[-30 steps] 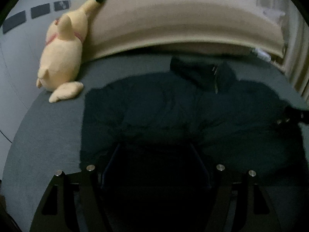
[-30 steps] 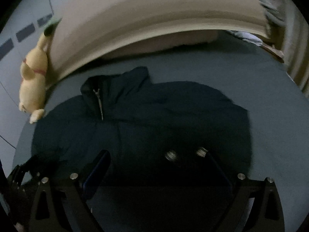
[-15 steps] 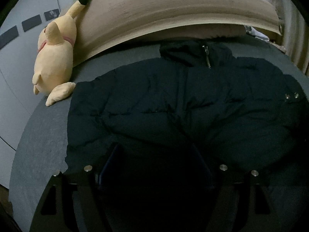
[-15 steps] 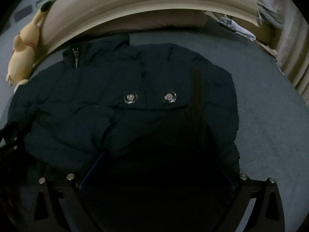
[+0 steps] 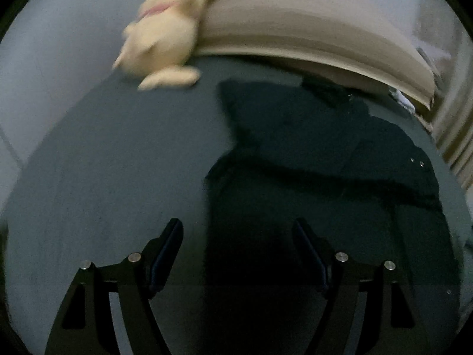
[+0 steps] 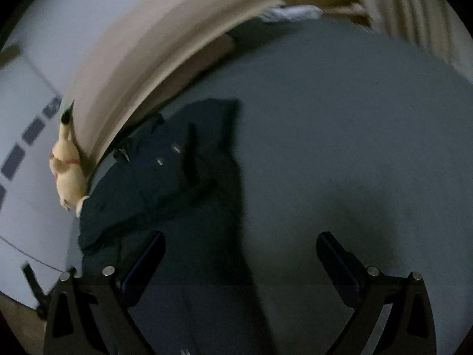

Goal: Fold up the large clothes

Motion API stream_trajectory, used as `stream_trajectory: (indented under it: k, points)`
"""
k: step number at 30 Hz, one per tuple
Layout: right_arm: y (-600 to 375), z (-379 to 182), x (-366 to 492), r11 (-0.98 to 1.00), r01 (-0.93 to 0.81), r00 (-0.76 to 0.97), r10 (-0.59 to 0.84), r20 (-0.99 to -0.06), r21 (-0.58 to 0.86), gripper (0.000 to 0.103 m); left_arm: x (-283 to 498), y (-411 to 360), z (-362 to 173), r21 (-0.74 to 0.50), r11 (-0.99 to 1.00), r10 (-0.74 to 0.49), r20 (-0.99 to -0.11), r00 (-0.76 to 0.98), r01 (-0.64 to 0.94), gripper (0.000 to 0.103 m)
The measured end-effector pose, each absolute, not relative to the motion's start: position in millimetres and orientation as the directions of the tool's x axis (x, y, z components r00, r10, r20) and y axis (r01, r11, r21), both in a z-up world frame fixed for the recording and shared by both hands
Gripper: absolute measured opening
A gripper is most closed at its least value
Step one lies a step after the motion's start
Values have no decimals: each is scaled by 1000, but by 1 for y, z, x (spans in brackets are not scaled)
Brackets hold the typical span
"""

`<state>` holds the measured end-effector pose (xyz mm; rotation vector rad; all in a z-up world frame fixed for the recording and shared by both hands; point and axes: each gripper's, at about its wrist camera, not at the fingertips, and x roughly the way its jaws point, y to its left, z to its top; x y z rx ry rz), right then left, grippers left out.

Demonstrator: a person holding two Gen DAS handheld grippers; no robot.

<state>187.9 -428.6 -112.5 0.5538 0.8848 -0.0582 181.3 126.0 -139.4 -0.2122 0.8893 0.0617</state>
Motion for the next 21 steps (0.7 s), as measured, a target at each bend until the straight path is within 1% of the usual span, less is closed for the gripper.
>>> stream_trajectory:
  k: [3,7,9,12,16,18,21]
  points:
    - [-441,-127,143,822,311,628,198,-752,476,103,144,148,-154,-214,958,-61,-805,591,-192,77]
    - [-436,-135,88,792,302,639,245,-729,531,103,89,160,-158,-312,926,-136,-798,586,-210,77]
    - [-425,-139,71,799,281,630,264,-730,532,103,70,159,-157,-316,929,-151,-799,582,-192,77]
    - [-405,-142,58,835,237,620,264,-739,497,103,42,151,-154,-324,929,-167,-797,580,-179,77]
    - [-394,-140,42,819,209,636,301,-711,534,102,12,146,-158,-350,919,-183,-786,591,-181,77]
    - [-387,-140,37,812,201,632,320,-706,548,100,1,143,-161,-351,919,-186,-789,585,-181,77]
    - [-375,-143,30,811,175,619,350,-704,558,99,-5,141,-161,-339,929,-194,-790,581,-151,77]
